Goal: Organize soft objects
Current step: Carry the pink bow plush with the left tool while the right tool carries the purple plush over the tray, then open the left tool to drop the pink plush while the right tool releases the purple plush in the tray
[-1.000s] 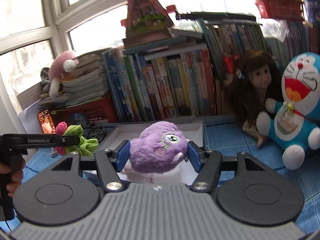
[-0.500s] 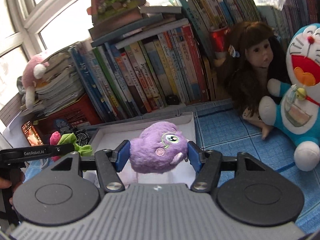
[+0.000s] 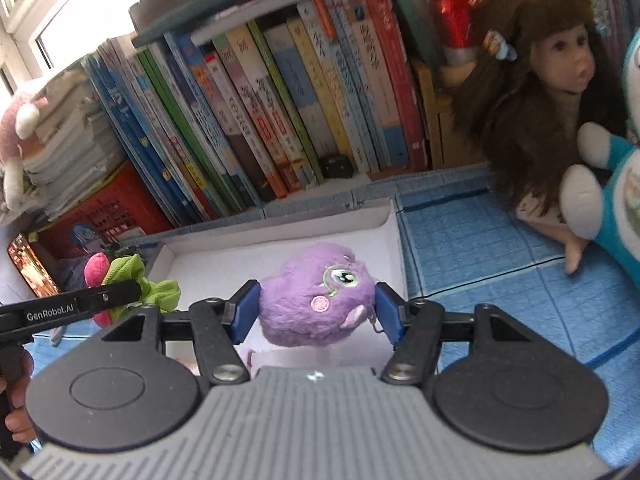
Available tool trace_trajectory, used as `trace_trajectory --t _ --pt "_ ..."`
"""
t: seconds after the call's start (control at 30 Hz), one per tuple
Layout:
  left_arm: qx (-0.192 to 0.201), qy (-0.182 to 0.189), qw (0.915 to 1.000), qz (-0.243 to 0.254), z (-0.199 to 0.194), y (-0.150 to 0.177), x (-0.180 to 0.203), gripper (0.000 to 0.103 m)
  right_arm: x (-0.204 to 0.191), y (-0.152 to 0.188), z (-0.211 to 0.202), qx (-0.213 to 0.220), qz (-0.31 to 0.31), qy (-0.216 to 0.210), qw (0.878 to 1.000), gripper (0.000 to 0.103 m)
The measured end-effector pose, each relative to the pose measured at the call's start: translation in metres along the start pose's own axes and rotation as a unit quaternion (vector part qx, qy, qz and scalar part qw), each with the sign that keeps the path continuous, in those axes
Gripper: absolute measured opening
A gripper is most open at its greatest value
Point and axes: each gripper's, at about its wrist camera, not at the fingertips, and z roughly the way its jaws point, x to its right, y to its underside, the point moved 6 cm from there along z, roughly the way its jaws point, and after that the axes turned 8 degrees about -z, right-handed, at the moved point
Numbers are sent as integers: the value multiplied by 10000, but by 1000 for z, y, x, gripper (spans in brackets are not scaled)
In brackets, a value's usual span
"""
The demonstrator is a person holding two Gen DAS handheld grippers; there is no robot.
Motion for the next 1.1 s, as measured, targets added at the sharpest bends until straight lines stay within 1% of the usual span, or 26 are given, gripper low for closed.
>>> trace_trajectory --t 0.2,0.43,0.63,0.77,0.83,0.9,0.97,1.1 --pt "-196 -101 9997 52 16 7 -8 31 -10 1 22 -212 -182 53 9996 65" --pt "-306 -107 9994 141 24 12 -7 31 -14 6 36 -411 -262 38 9988 65" --pt "-348 -155 9991 193 29 18 -7 33 -18 8 38 -442 -410 45 9982 65" --pt "-337 -157 9991 179 30 18 -7 35 -19 9 38 -436 -354 -47 9984 67" --pt "-322 -160 9991 237 28 17 -5 39 -19 10 38 -422 -335 -59 9985 68" --pt "-309 -133 9991 267 24 17 -4 43 -18 10 35 -390 -303 -77 9987 75" --pt "-290 -96 9992 271 20 17 -3 47 -17 9 31 -351 -234 -141 9990 79" --pt "-183 -85 9994 281 7 16 -2 57 -17 7 18 -216 -162 -232 9994 83"
